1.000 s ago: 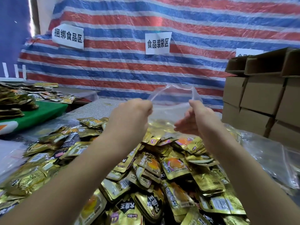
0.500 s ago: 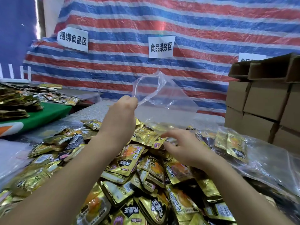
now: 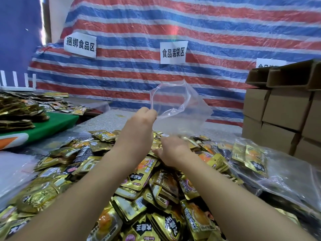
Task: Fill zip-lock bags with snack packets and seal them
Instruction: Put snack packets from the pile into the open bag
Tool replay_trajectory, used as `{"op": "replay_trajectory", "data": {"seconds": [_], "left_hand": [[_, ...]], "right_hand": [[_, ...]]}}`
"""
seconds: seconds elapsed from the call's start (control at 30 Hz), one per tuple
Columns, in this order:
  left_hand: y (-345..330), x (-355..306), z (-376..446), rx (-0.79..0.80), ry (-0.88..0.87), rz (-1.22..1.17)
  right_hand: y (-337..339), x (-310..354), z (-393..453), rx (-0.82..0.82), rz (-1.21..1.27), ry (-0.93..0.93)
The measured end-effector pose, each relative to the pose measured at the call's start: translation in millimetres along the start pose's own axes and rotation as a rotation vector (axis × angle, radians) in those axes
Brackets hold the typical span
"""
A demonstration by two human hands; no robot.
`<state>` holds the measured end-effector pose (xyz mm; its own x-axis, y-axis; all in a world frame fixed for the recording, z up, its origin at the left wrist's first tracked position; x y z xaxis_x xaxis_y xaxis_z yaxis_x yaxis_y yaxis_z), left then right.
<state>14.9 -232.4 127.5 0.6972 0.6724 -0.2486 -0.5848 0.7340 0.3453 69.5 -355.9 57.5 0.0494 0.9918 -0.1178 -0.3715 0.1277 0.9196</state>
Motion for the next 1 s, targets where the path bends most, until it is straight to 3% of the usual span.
{"op": "replay_trajectory", "data": {"seconds": [0.27, 0.43, 0.57, 0.67, 0.8, 1.0], "left_hand": [[1.7, 4.6, 2.6, -0.016, 0.023, -0.013], [-1.1, 6.7, 1.9, 0.001, 0.007, -0.001], [-3.0, 8.1, 3.5, 0.038, -0.021, -0.034], [-4.0, 4.3, 4.4, 0.102, -0.058, -0.073], [-2.2, -9.1, 1.4, 0.2, -0.118, -0.058], [2.7, -46.6, -6.7, 0.288, -0.3, -0.069]], "right_hand": [[20.1, 4.4, -13.5, 0.007, 0.252, -0.045], [52.3, -15.4, -47.4, 0.136, 0.455, 0.035], [85.4, -37.3, -72.2, 0.22, 1.078, -0.006], [111.0, -55.9, -78.4, 0.104, 1.476, -0.014], [134.3, -74.9, -79.2, -0.173, 1.692, 0.016], [169.0, -81.3, -87.5, -0.603, 1.951, 0.303]]}}
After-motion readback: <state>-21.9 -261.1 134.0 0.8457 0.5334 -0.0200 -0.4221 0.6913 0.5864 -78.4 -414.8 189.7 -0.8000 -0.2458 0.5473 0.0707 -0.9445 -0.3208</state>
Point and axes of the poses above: each hand's wrist, its own z-axis towards the middle knuckle, its own y-axis out of the back of the hand, x = y × z, the point moved 7 cm from there along z, towards the middle knuckle, and after that the axes turned 11 degrees about -x, right-handed, at the moved point
